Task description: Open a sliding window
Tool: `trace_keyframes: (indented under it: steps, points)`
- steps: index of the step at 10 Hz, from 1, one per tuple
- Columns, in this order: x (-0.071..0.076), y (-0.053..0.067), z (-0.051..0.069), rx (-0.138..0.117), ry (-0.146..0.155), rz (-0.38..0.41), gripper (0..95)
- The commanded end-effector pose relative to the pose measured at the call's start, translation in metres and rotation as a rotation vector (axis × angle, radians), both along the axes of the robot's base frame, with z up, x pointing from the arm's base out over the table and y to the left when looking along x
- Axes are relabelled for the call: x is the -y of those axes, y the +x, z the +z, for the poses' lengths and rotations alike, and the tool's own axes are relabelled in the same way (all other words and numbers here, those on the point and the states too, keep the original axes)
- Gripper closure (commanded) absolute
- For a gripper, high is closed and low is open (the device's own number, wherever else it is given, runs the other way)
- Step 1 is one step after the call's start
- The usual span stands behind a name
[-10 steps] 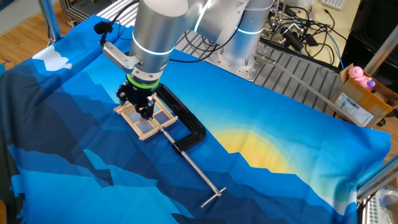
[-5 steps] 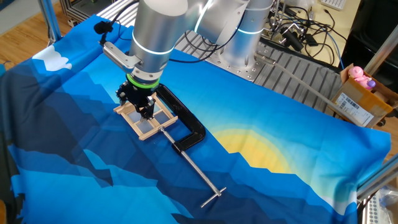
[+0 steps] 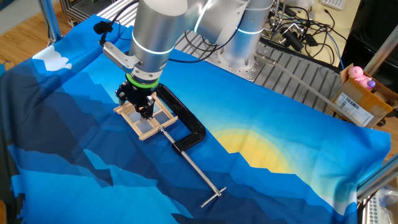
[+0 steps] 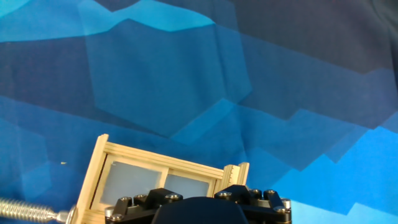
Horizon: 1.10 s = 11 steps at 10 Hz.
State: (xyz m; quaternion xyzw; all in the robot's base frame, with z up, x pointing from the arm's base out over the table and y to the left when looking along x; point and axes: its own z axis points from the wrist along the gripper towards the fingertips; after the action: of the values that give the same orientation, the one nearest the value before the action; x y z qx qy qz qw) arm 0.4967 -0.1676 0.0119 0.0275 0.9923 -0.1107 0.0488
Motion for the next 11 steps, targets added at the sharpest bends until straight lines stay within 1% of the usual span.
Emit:
trace_keyframes:
  steps: [1, 11]
  points:
    - [0.0009, -0.0003, -0.0007, 0.001, 0.004, 0.001, 19.0]
    - [0.0086, -0.0034, -0.002, 0.002, 0.006, 0.005, 19.0]
